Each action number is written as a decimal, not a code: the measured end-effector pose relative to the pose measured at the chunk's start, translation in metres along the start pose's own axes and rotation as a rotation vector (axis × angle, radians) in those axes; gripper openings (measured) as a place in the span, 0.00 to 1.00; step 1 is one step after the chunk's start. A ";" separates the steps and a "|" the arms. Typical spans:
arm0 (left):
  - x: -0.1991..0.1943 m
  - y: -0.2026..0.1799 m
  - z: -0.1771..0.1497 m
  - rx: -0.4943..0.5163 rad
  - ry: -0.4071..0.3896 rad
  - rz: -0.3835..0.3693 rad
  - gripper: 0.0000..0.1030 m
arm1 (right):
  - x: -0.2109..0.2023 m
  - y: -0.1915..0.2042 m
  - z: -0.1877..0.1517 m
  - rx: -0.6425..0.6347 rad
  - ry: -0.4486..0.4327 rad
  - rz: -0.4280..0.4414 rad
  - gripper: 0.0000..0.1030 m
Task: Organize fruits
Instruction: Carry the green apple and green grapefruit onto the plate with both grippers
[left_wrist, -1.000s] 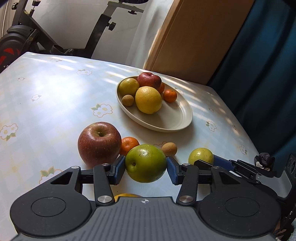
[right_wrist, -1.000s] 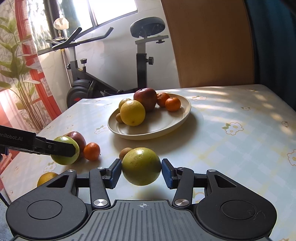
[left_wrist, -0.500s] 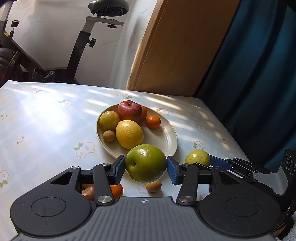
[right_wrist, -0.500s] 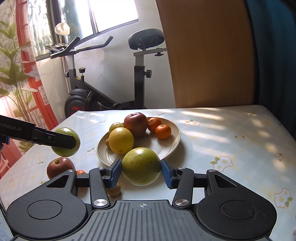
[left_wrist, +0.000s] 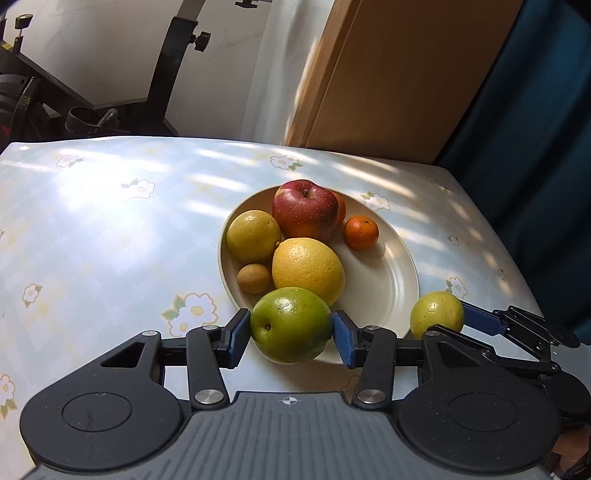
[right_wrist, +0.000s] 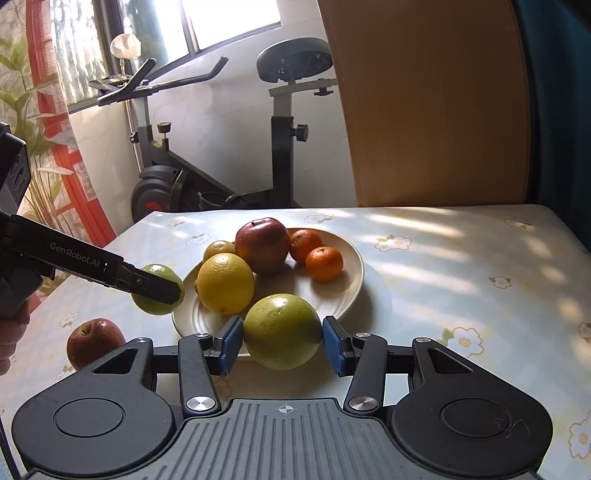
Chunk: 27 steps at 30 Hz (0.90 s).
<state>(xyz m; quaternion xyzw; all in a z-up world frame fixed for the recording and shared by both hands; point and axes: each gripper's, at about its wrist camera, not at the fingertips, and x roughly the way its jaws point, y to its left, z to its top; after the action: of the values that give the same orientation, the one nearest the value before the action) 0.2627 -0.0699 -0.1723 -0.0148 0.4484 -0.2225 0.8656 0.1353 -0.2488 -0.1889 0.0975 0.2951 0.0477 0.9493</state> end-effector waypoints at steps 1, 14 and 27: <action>0.003 -0.001 0.000 0.008 0.002 0.007 0.49 | 0.002 -0.001 0.000 0.000 0.003 0.001 0.42; 0.020 -0.018 -0.002 0.142 0.012 0.017 0.49 | 0.020 -0.006 0.009 -0.041 -0.003 0.000 0.42; 0.023 -0.009 0.004 0.098 0.011 0.001 0.56 | 0.070 -0.012 0.028 -0.073 0.029 0.031 0.42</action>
<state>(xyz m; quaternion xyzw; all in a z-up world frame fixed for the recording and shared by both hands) 0.2745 -0.0875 -0.1855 0.0290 0.4418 -0.2440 0.8628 0.2091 -0.2543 -0.2072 0.0667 0.3055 0.0746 0.9469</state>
